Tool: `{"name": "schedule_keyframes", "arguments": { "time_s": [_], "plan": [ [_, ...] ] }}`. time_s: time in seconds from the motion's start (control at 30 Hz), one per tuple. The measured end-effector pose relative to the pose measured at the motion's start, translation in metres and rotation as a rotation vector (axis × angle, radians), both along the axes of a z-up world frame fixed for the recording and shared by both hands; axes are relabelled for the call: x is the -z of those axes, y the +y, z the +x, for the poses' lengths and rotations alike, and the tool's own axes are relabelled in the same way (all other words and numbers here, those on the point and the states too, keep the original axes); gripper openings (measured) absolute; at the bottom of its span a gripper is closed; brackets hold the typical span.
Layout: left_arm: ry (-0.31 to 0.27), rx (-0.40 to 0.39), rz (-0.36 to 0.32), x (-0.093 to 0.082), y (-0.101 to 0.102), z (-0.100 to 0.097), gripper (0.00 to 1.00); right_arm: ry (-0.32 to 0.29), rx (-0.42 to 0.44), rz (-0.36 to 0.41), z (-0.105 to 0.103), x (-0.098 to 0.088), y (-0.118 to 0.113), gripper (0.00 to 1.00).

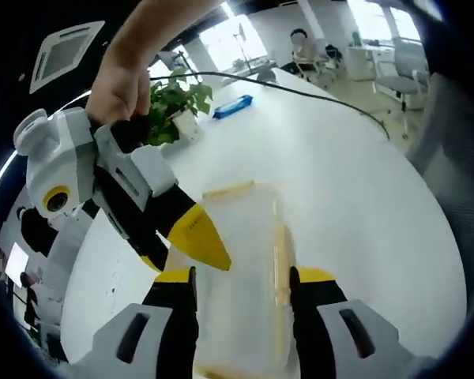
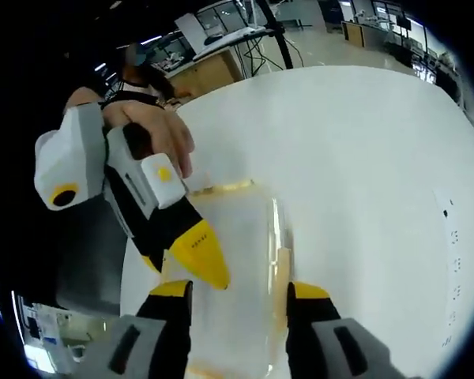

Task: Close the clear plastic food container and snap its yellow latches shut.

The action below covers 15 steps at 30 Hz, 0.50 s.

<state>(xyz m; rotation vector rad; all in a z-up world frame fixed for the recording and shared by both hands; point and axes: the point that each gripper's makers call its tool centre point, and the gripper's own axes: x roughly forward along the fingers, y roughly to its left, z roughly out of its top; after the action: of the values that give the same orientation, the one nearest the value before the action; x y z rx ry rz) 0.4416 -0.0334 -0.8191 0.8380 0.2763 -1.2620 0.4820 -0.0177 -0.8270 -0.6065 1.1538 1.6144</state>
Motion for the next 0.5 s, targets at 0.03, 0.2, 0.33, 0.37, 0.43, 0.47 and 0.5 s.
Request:
{"name": "schedule_keyframes", "arguments": {
  "time_s": [0.03, 0.2, 0.33, 0.37, 0.43, 0.47, 0.5],
  "plan": [
    [-0.002, 0.004, 0.006, 0.0, 0.0, -0.001, 0.44, -0.03, -0.02, -0.025, 0.002, 0.0, -0.005, 0.48],
    [-0.007, -0.002, 0.046, -0.005, 0.004, -0.007, 0.44, -0.157, -0.04, -0.021, 0.016, -0.012, -0.004, 0.5],
    [0.02, -0.016, 0.033, -0.008, 0.007, -0.009, 0.48, -0.148, -0.04, -0.002, 0.015, -0.017, 0.0, 0.52],
    [0.023, -0.015, 0.032, -0.009, 0.006, -0.01, 0.48, -0.146, -0.041, -0.002, 0.015, -0.017, 0.0, 0.52],
    [0.026, -0.012, 0.027, -0.009, 0.006, -0.011, 0.48, -0.161, -0.049, 0.002, 0.015, -0.017, 0.002, 0.52],
    [0.032, -0.011, 0.027, -0.008, 0.006, -0.01, 0.48, -0.164, -0.053, 0.006, 0.015, -0.018, 0.003, 0.52],
    [0.04, -0.013, 0.032, -0.006, 0.007, -0.011, 0.48, -0.165, -0.055, 0.009, 0.014, -0.018, 0.004, 0.52]
  ]
}}
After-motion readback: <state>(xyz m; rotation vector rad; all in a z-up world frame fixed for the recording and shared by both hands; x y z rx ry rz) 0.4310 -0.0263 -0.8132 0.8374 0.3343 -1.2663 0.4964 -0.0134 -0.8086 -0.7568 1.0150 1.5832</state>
